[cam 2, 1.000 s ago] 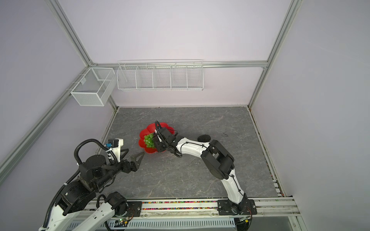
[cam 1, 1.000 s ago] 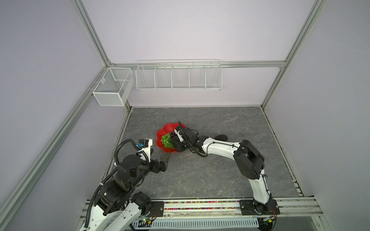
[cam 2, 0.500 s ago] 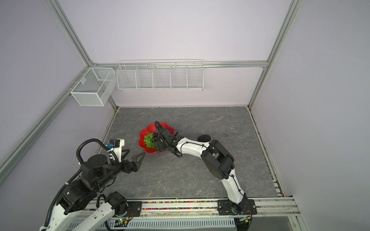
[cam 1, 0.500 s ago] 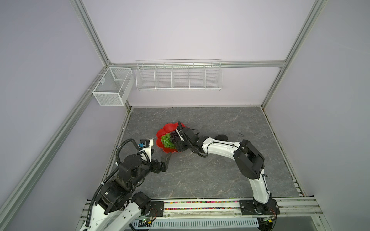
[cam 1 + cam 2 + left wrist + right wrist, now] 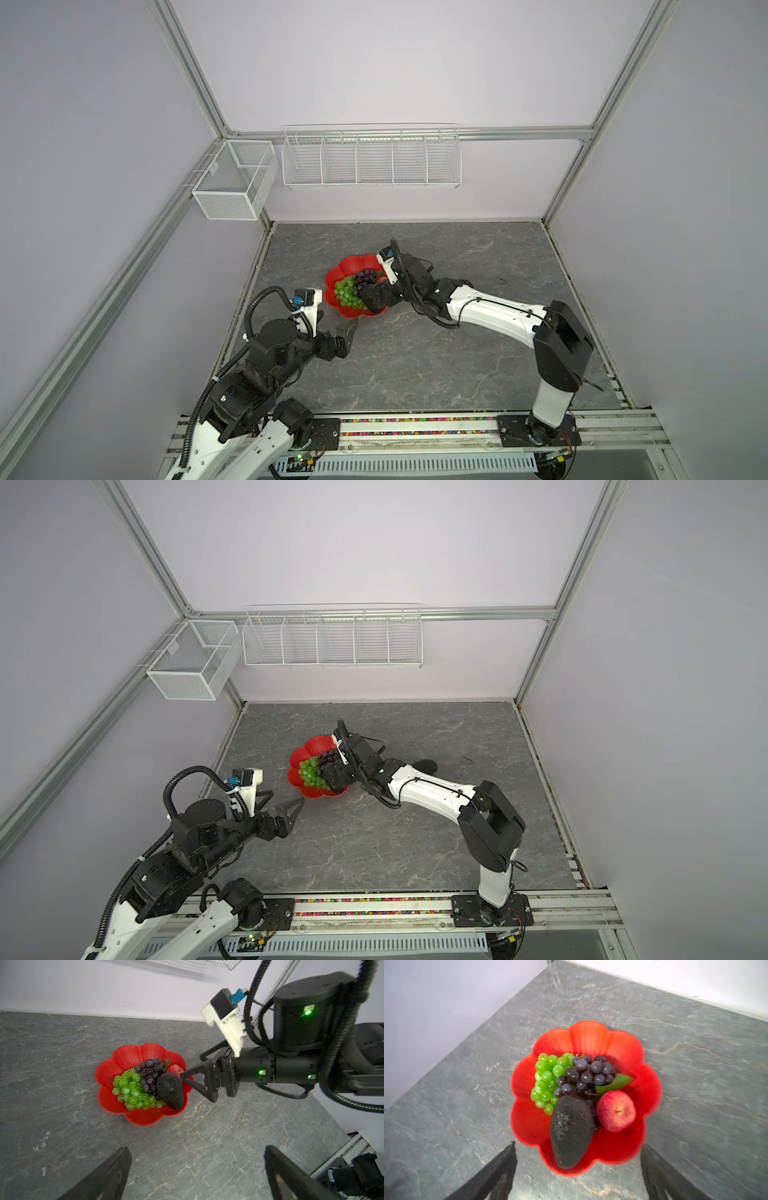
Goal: Place and organize the fake fruits in the fruit bowl
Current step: 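Carry the avocado with the right gripper into the bowl and release, then move the right gripper back to the second avocado and grasp it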
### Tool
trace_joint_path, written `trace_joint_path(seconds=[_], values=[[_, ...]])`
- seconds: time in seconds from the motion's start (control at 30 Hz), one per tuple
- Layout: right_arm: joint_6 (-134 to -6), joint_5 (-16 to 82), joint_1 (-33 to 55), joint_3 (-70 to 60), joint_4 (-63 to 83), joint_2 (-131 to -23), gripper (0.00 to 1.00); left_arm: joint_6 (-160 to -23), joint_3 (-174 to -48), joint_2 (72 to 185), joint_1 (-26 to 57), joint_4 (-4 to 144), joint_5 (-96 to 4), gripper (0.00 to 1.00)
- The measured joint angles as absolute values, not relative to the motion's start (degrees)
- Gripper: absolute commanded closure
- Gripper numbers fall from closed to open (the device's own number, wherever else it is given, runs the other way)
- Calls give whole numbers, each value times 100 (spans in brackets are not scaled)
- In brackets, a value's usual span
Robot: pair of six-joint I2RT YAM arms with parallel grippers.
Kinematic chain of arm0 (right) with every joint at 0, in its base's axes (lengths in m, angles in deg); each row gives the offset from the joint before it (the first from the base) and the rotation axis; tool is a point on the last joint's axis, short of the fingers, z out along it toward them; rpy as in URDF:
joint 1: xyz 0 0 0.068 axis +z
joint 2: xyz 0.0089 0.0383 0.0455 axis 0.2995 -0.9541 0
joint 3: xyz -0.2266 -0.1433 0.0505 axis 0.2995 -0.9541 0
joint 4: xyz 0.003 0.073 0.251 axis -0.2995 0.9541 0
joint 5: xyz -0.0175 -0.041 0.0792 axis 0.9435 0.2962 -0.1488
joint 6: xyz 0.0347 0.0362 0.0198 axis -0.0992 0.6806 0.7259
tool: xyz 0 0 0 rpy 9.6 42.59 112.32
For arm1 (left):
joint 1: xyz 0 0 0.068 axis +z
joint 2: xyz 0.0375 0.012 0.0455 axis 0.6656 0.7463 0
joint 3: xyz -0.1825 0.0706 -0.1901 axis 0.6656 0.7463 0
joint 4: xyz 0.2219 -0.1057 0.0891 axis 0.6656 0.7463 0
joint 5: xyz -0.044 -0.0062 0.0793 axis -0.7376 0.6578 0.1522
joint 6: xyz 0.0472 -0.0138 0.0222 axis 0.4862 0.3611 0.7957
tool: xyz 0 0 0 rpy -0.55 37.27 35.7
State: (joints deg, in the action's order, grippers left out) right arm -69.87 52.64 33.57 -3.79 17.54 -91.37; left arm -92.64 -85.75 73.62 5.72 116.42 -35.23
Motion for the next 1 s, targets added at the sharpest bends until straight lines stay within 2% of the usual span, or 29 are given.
trace_joint_path(seconds=[0.17, 0.3, 0.67, 1.0], values=[[-5735, 5865, 2369, -685, 2533, -8807, 8, -9244, -8575, 7382, 572, 11640, -3659, 0], [-4771, 6577, 1655, -331, 3763, -9091, 7, -9224, -8573, 7378, 572, 11637, -3746, 0], [-2612, 7246, 1565, 950, 6054, -10285, 7, -9216, -8562, 7303, 572, 11633, -3820, 0], [-2098, 7224, 1220, 987, 6301, -10549, 6, -9203, -8562, 7281, 572, 11626, -3840, 0]])
